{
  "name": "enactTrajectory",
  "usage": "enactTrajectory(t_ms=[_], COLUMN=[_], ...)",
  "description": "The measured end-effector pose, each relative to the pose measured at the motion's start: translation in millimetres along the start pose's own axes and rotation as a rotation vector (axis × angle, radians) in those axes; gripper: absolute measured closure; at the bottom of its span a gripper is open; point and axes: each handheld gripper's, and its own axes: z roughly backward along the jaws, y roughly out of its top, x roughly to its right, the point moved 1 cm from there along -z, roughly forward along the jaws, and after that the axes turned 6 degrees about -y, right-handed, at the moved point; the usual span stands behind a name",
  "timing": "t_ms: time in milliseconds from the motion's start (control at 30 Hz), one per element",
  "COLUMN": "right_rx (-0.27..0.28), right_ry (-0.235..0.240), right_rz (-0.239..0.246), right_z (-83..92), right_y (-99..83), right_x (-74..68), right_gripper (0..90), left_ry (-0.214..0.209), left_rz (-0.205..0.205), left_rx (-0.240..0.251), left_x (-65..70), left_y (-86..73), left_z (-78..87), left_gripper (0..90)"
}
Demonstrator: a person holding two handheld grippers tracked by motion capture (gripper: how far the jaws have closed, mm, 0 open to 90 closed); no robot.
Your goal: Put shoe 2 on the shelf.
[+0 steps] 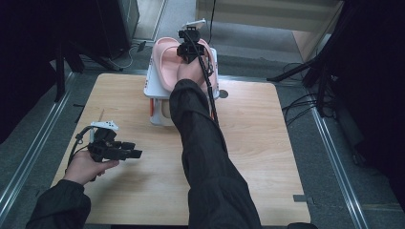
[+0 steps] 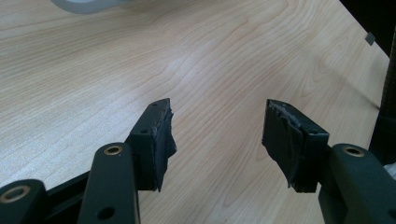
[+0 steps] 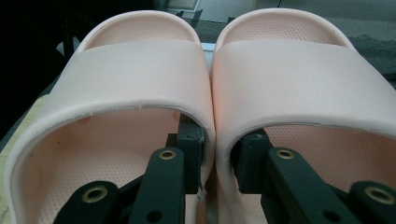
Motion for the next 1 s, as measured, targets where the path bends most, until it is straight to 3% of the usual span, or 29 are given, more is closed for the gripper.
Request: enactTrajectory(t_ms=[300, 633, 1000], right_rx=[0.013, 0.015, 0.007], right_ry=[-0.065, -0.051, -0.033], right_rz=[0.000, 0.000, 0.032], right_z=[2.0, 0.6, 1.2], right_y=[-0.4, -2.3, -6.6], right_x=[-2.2, -4.0, -0.7], right_gripper=[75.5, 67.2, 57.1], left_ry=[-0.002, -0.002, 0.008], left_rz=[0.001, -0.001, 0.001], left_rx=[-0.006, -0.007, -0.005], left_x=[0.8, 0.4, -0.6], left_y=[-0.1, 0.0, -0.2], left_z=[-1.1, -1.0, -0.2], left_gripper=[41.9, 41.8, 41.6])
